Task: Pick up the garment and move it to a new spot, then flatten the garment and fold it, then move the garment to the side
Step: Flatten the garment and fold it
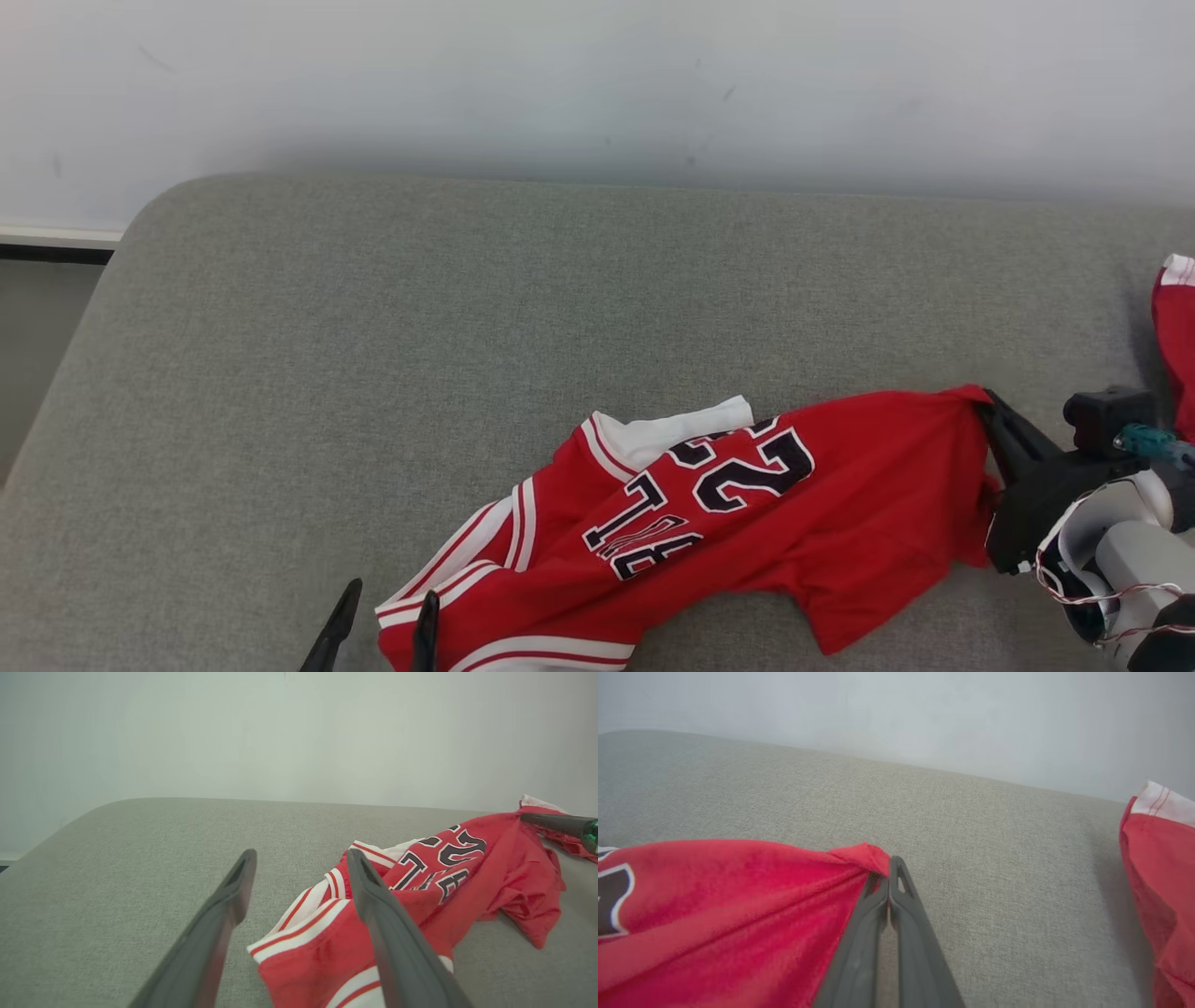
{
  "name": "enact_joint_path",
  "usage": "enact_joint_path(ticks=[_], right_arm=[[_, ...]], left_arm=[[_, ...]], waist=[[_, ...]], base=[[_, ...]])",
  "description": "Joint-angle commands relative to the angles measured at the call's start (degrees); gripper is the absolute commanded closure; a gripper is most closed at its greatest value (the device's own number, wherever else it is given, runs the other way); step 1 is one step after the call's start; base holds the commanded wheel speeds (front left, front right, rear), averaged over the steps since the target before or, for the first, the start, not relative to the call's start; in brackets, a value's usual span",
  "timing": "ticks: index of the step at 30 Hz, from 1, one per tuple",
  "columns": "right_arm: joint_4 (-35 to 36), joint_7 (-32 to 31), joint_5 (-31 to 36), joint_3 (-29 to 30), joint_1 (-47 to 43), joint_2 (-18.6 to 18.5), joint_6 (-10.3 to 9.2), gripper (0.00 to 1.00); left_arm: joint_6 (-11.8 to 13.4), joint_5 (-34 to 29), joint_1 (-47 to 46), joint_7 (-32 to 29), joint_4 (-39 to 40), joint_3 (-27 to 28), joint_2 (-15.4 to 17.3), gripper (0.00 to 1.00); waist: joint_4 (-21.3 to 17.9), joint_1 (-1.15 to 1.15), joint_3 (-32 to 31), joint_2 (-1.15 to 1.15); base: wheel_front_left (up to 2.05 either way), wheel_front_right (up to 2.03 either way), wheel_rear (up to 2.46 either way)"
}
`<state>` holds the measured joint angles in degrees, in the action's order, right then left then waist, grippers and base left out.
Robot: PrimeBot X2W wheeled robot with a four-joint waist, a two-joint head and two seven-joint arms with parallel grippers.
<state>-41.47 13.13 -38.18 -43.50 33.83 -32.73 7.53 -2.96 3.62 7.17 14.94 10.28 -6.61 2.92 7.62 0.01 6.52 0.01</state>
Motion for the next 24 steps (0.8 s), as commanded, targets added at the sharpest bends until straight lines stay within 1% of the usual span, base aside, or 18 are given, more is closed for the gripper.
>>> enact_joint_path(ticks=[1, 2, 5, 8, 10, 12, 15, 18, 20, 22, 24], right_arm=[[-0.1, -0.4, -1.1, -0.8, -0.2, 0.3, -0.09, 0.59], [-0.1, -0.3, -1.6, -1.0, -0.5, 0.1, -0.09, 0.0], [0.7, 0.9, -2.9, -0.2, -2.7, 0.1, -0.09, 0.0], [2.7, 1.9, -3.1, 2.2, -5.3, -0.3, -0.09, 0.0], [4.9, 2.1, -2.0, 5.2, -7.4, -0.5, -0.09, 0.0], [8.7, 2.1, 0.4, 10.0, -10.5, 0.1, -0.09, 0.0], [15.3, 2.0, 3.9, 17.2, -17.1, 2.1, -0.09, 0.0], [20.5, 2.1, 7.0, 22.5, -22.8, 4.0, -0.09, 0.0], [22.6, 2.1, 8.5, 24.4, -26.1, 5.6, -0.08, 0.0], [23.9, 2.1, 9.7, 25.3, -28.2, 6.6, -0.09, 0.0], [24.8, 2.1, 10.2, 25.7, -29.3, 7.5, -0.08, 0.0]], left_arm=[[-0.4, 0.5, 0.1, 0.3, -1.1, -0.3, 0.0, 0.0], [-0.4, 0.5, 0.1, 0.3, -1.5, -0.5, 0.0, 0.0], [-0.6, 1.3, 0.5, 0.3, -1.9, -0.6, 0.0, 0.0], [-0.6, 2.2, 1.6, 0.3, -1.6, -1.1, 0.0, 0.0], [-0.5, 2.5, 2.8, 0.3, -1.6, -1.4, 0.0, 0.0], [-0.5, 2.6, 4.2, 0.3, -2.0, -1.9, 0.0, 0.0], [0.2, 3.0, 5.9, 0.3, -3.2, -2.1, 0.0, 0.0], [1.5, 3.3, 5.3, 0.3, -5.7, -1.5, 0.0, 0.0], [1.6, 2.7, 4.0, 0.3, -6.7, -1.0, 0.0, 0.0], [1.0, 2.3, 3.0, 0.3, -8.0, -0.7, 0.1, 0.0], [0.5, 1.4, 2.2, 0.3, -10.6, -1.1, 1.1, 0.0]], waist=[[0.7, -0.01, 0.2, -0.01], [0.9, -0.01, 0.2, -0.01], [1.0, -0.01, 0.1, -0.01], [0.7, -0.01, 0.0, -0.01], [0.2, -0.01, 0.0, -0.01], [-0.3, -0.01, 0.0, -0.01], [-1.0, -0.01, 0.1, -0.01], [-1.7, -0.01, 0.0, -0.01], [-2.4, -0.01, -0.2, -0.01], [-3.0, -0.01, -0.4, -0.01], [-3.8, -0.01, -0.8, -0.01]], base=[[0.0, 0.0, 0.0], [0.0, 0.0, 0.0], [0.0, 0.0, 0.0], [0.0, 0.0, 0.0], [0.0, 0.0, 0.0], [0.0, 0.0, 0.0], [0.0, 0.0, 0.0], [0.0, 0.0, 0.0], [0.0, 0.0, 0.0], [0.0, 0.0, 0.0], [0.0, 0.0, 0.0]])
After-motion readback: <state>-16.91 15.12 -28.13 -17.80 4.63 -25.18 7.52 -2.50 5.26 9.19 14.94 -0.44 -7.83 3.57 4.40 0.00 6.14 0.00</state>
